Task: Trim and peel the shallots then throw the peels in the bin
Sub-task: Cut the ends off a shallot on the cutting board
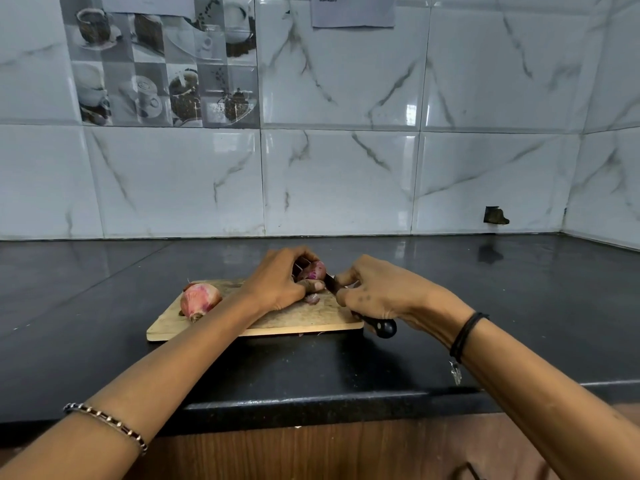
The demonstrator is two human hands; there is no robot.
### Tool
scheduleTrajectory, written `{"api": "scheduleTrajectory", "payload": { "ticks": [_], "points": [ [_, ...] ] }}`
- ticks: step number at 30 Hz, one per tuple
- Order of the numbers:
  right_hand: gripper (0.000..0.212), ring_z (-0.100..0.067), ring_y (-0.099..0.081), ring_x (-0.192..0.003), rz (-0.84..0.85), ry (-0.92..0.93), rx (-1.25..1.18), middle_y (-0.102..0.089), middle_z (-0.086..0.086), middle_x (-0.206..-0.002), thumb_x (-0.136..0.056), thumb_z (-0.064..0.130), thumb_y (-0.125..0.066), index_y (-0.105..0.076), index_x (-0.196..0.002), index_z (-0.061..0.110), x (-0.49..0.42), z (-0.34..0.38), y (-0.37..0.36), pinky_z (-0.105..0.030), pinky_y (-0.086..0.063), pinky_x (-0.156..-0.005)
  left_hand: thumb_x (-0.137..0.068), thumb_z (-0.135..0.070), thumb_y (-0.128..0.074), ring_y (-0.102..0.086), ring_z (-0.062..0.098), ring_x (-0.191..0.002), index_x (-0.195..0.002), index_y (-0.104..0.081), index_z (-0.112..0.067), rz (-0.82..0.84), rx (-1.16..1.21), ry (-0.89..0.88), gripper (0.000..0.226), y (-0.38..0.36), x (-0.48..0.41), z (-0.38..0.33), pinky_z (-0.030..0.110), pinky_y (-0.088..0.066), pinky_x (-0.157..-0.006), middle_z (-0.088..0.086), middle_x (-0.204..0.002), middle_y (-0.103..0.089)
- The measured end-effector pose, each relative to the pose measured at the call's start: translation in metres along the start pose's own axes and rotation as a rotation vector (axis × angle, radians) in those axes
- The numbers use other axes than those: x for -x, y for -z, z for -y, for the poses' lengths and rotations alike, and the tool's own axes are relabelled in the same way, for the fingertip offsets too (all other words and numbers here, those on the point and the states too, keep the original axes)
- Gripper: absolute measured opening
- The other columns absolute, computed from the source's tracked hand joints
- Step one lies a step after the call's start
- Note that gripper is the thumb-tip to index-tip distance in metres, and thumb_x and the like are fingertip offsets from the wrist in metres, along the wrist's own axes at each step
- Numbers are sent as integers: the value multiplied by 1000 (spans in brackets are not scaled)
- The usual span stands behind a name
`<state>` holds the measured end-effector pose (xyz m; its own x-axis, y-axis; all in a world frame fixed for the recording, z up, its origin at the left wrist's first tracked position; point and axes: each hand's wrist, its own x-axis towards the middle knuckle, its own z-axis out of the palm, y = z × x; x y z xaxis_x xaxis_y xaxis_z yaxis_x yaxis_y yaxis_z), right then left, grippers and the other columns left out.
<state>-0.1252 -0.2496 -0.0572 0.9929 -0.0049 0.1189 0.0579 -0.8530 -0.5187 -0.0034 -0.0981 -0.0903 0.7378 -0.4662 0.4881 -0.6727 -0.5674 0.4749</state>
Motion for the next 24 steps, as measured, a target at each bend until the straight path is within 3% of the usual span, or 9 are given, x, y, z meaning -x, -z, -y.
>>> {"api": "scheduleTrajectory", "payload": {
  "ticks": [3, 6, 11, 16, 19, 22, 24],
  "points": [
    [19, -6, -45, -39, 6, 5, -7, -67, -10, -75, -89, 14, -53, -65, -76, 5, 9, 0, 1, -28, -40, -53, -80, -24, -83, -66, 11, -97, -112, -66, -24, -4, 17, 3, 37, -1, 1, 0, 26, -53, -88, -5, -103, -71],
    [22, -10, -49, -51, 4, -1, 9, -67, -13, -82, -93, 19, -53, -73, -96, 9, 19, -5, 5, -28, -43, -56, -79, -24, -84, -66, 11, -99, -112, -66, -25, -1, 66, 26, 37, 0, 1, 3, 25, -52, -88, -5, -105, -69],
    [29, -7, -55, -40, -38, -21, -77, -61, 9, -52, -102, 43, -48, -70, -113, 26, 33, -13, 0, -22, -50, -52, -80, -26, -83, -61, 11, -102, -113, -61, -28, 38, 145, 79, 39, 4, 2, 6, 24, -47, -87, -8, -108, -65],
    [44, -4, -55, -39, -145, -18, -107, -66, 7, -67, -99, 23, -49, -54, -143, 30, 35, -13, -4, -18, -46, -48, -80, -29, -82, -60, 13, -108, -119, -55, -28, 87, 114, 99, 47, 6, 2, 11, 32, -49, -98, -7, -117, -63],
    [46, 3, -53, -40, -187, 24, -85, -65, 9, -76, -99, 29, -51, -52, -145, 30, 34, -4, -5, -20, -46, -59, -81, -28, -81, -59, 13, -112, -127, -56, -29, 105, 97, 82, 53, 5, 1, 14, 32, -49, -101, -6, -121, -63],
    [44, -1, -52, -41, -203, 44, -50, -69, 1, -91, -98, 25, -50, -54, -143, 27, 32, 4, -7, -24, -50, -58, -80, -29, -83, -60, 13, -112, -128, -60, -26, 107, 111, 75, 53, 5, 1, 15, 32, -49, -100, -6, -120, -66],
    [38, -7, -54, -43, -186, 44, -26, -73, -4, -88, -98, 23, -49, -62, -133, 29, 31, 7, -9, -27, -52, -56, -78, -28, -85, -61, 13, -111, -126, -62, -24, 98, 127, 80, 54, 6, 0, 16, 31, -50, -100, -5, -119, -67]
  ]
}}
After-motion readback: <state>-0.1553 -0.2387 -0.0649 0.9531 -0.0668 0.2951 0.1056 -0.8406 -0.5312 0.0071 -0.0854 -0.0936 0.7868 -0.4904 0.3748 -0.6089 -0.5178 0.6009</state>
